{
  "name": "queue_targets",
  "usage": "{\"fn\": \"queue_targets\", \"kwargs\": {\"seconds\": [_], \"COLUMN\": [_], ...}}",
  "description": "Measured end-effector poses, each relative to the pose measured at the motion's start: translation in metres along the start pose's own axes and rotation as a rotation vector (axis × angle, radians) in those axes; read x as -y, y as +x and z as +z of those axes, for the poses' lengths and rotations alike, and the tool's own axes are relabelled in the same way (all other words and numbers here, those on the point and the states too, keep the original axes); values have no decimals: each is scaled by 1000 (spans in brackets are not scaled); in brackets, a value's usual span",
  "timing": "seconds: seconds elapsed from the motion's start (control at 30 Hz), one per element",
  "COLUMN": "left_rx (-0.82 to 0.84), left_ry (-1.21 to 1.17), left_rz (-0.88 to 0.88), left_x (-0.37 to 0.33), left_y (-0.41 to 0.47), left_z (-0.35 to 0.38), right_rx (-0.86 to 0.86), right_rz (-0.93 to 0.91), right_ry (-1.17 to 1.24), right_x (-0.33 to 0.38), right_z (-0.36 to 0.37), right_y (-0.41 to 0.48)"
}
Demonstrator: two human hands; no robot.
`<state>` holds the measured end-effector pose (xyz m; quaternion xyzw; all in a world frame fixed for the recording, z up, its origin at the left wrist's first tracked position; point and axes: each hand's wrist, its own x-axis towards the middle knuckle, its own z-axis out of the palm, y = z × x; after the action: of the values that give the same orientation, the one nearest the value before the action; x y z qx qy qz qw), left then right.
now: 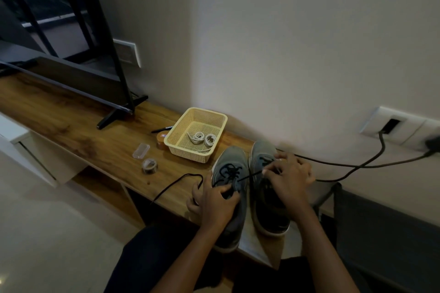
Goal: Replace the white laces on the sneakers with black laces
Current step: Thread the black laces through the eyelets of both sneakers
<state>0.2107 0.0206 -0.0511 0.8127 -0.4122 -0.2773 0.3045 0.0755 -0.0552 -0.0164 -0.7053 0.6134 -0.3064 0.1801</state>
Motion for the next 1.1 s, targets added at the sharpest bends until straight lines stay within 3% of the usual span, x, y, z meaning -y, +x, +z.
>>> {"fn": "queue_targets", "kwargs": {"seconds": [0.23,0.57,0.7,0.87,1.1], "left_rx": [5,9,7,6,11], "left_ry": [4,30,21,8,4], "left_rz": [6,-1,-12,-13,-26], "left_x": [0,-1,-4,-5,-8], "left_y": [1,-1,-2,-3,-3], "left_z": [0,-2,-3,-1,-1], "right_rx": [89,82,142,229,447], "right_rz": [-213,-208,-101,85,66], "right_ry": [-409,-279,-44,658,800], "right_x": [11,15,11,14,19], "right_z": [17,27,9,-22,-31], "right_y": [-15,-17,-9,-8,-16]}}
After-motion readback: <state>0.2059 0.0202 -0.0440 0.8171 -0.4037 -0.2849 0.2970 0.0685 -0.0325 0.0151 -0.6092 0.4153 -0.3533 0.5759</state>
